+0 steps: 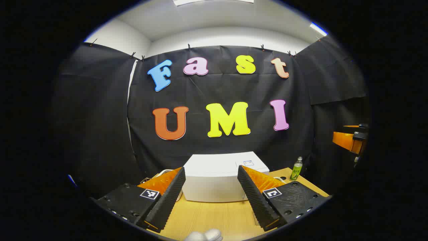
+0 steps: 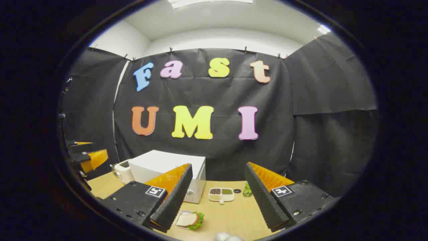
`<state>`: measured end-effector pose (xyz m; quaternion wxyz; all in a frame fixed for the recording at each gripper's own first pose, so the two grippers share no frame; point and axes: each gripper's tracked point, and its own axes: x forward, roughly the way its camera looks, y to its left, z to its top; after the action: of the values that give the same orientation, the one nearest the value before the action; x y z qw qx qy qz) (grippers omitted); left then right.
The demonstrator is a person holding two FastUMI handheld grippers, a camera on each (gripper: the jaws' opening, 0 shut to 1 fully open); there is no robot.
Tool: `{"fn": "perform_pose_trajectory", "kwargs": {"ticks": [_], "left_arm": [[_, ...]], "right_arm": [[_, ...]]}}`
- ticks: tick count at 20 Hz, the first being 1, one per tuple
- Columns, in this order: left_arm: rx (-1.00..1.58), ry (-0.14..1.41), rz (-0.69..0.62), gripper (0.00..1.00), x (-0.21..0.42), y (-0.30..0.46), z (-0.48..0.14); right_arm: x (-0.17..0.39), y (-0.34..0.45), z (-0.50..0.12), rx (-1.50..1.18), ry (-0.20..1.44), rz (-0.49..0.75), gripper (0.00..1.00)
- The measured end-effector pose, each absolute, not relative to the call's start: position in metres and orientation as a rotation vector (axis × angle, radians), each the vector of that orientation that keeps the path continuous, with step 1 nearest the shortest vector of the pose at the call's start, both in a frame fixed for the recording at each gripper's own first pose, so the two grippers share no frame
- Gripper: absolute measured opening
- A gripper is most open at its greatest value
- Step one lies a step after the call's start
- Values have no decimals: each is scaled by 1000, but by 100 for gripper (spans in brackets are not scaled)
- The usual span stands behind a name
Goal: Open the microwave oven with the left hand, put the food in, and close the microwave oven.
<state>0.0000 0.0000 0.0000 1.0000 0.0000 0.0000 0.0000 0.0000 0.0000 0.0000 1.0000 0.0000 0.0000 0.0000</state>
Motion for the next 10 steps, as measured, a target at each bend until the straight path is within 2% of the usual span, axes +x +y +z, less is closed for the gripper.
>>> {"fn": "perform_pose_trajectory", "kwargs": {"ticks": [9,10], "left_arm": [[19,1,16,96,7,3,-4],[20,-2,12,96,10,2,-3]], "right_arm": [[6,1,5,-17,-14,2,92],[8,2,5,-16,-14,4,100]]}}
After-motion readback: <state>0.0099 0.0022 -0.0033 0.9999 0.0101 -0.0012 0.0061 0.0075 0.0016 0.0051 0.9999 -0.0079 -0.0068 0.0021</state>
